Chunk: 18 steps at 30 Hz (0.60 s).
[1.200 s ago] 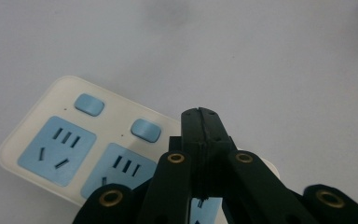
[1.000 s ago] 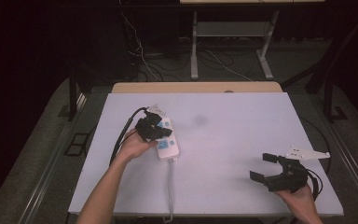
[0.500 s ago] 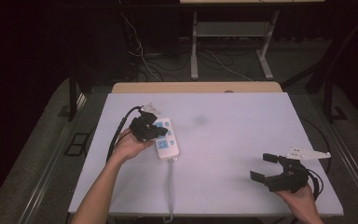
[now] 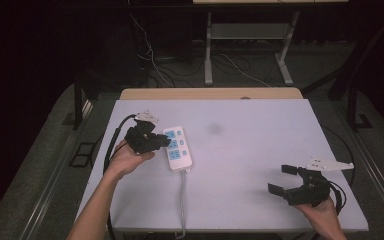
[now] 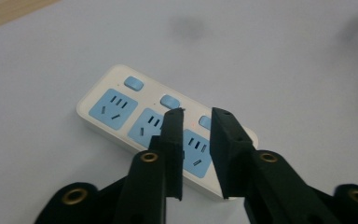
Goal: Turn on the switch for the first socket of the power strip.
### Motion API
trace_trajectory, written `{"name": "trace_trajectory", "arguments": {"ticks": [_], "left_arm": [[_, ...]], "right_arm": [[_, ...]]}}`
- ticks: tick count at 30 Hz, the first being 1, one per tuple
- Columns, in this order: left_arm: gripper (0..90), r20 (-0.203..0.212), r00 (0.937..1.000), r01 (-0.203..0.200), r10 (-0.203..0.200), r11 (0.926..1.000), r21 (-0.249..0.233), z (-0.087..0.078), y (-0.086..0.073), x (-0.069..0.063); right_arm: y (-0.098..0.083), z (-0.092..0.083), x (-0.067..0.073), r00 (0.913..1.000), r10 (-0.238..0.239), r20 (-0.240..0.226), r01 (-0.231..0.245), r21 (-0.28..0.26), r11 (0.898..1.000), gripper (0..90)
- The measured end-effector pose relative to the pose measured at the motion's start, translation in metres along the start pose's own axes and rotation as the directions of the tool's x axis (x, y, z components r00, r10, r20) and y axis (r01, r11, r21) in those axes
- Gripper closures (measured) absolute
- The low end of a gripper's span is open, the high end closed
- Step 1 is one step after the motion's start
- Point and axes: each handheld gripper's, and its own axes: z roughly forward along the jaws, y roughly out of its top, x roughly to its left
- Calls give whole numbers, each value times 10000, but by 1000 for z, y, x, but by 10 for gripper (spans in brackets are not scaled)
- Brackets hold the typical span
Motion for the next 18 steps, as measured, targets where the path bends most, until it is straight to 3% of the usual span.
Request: {"name": "trace_trajectory", "arguments": {"ticks": [4,13,18], "left_arm": [[537,-54,9997,243,-244,9996,-161,-8,-4,-1],[149,-7,9999,139,-139,9997,-211,-19,-11,-11],[0,73,9993,367,-366,9991,-227,-24,-14,-17]], "right_arm": [[0,0,0,10000,-19,-3,19,-6,10000,6],[0,1,0,10000,-18,-13,18,32,10000,6],[0,2,0,10000,2,-9,-2,67,10000,6]]}}
